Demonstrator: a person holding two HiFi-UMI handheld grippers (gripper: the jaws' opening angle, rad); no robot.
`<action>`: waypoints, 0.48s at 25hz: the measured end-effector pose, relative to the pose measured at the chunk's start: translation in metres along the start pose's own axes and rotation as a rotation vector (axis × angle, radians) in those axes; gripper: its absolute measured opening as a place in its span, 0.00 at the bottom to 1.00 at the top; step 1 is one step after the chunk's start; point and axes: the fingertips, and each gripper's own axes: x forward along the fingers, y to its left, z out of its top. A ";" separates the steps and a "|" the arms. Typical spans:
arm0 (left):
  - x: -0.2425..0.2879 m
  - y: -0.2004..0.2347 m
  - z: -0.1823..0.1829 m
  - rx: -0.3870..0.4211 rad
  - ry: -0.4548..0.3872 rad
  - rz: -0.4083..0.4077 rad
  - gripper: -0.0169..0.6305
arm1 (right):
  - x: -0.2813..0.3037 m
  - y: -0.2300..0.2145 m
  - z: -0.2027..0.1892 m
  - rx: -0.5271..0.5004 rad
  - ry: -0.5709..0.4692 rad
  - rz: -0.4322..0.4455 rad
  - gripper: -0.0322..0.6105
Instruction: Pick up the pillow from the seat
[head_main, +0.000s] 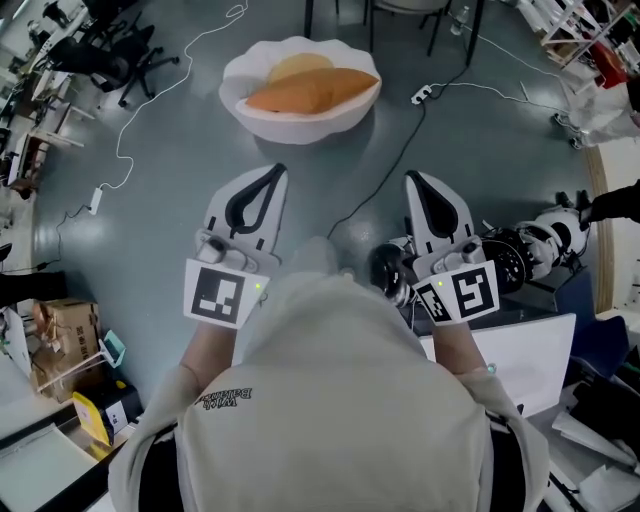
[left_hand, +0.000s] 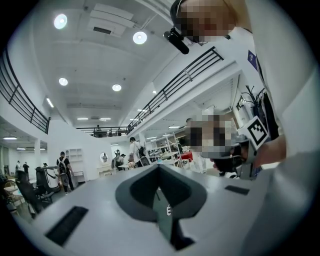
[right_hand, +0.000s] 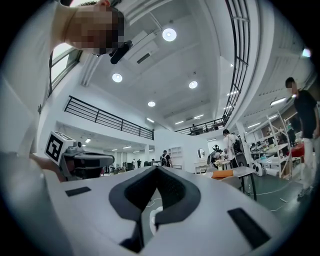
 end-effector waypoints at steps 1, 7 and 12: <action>0.003 -0.003 0.001 0.001 -0.002 -0.003 0.04 | -0.002 -0.003 0.000 0.001 -0.002 -0.001 0.06; 0.012 -0.013 -0.003 -0.002 0.003 -0.009 0.04 | -0.004 -0.013 -0.006 -0.003 0.005 0.008 0.06; 0.014 -0.012 -0.009 -0.013 0.008 -0.002 0.04 | 0.000 -0.016 -0.006 -0.009 0.000 0.016 0.06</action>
